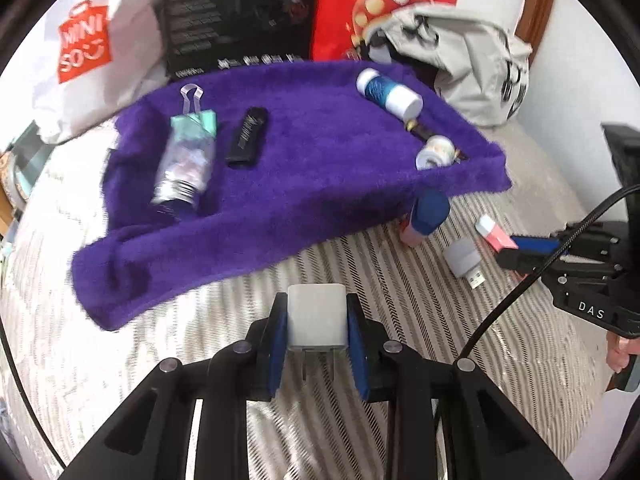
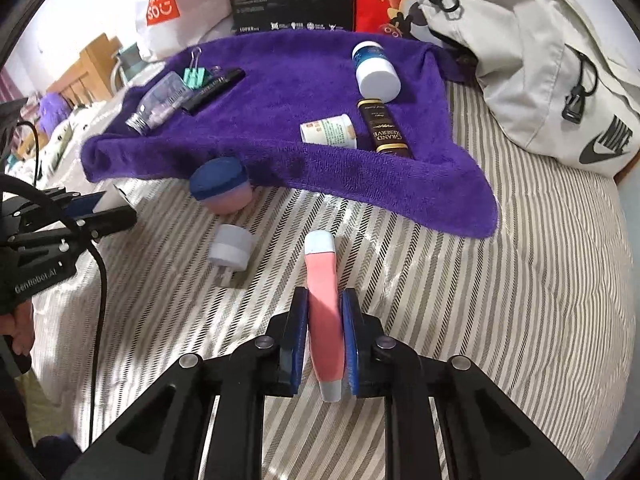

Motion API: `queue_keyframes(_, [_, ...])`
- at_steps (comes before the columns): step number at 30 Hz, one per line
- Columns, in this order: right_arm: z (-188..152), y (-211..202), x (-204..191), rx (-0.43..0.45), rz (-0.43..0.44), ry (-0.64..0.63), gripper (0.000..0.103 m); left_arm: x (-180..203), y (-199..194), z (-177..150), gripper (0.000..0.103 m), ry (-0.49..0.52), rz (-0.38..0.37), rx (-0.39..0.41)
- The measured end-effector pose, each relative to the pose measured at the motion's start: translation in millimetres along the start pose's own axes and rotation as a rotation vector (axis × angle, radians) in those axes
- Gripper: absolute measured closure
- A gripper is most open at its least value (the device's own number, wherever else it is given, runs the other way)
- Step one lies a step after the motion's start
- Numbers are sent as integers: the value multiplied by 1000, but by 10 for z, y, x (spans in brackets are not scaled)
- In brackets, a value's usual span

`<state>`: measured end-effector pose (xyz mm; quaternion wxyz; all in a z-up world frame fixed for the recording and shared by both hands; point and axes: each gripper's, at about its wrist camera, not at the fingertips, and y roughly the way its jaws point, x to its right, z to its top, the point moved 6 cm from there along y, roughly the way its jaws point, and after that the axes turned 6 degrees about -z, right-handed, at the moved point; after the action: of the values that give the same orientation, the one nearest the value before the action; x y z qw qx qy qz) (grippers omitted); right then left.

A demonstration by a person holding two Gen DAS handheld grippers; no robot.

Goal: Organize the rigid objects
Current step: 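Place the charger on the towel with left tool while right tool carries the tube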

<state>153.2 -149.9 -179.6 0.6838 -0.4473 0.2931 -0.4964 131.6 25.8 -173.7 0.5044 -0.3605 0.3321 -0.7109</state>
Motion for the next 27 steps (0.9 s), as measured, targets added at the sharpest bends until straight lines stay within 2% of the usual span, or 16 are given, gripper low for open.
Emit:
queue_keyframes(6, [24, -232, 11, 25, 26, 0, 86, -169, -224, 119, 77, -55, -43, 42])
queue_keyframes(17, [67, -367, 158, 42, 73, 49, 86, -300, -343, 337, 77, -53, -39, 71])
queue_keyframes(27, [527, -458, 190, 99, 95, 34, 86, -403, -198, 669, 77, -38, -12, 66])
